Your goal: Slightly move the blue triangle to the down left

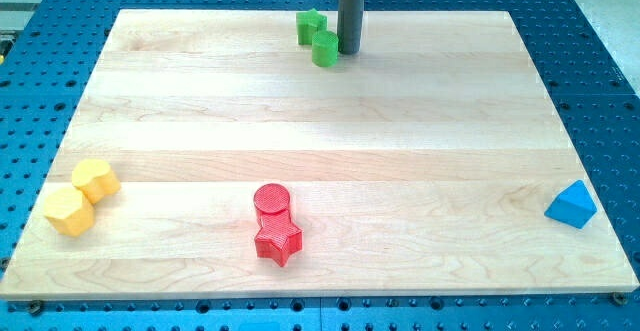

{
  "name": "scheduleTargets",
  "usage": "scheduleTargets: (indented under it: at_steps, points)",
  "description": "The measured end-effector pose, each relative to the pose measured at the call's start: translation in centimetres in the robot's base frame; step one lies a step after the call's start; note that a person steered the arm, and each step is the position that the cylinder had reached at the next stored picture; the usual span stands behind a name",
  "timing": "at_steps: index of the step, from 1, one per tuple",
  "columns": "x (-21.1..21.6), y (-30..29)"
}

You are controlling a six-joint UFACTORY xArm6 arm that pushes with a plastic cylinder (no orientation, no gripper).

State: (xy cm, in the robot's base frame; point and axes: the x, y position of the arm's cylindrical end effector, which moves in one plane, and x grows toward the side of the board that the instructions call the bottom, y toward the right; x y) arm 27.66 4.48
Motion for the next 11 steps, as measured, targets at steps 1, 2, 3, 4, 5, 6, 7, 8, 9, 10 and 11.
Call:
scheduleTargets:
  at_steps: [1,2,3,4,5,6,7,8,9,10,11]
  points:
    - [4.5,0.4]
    - [7.2,2.8]
    - [7.2,5.5]
    - [7.2,7.9]
    - [7.8,9.7]
    - [12.1,11.4]
    - [17.6,16.8]
    - [21.3,23.2]
    - [22.4,27.6]
    - [25.2,24.9]
    - [27.0,21.4]
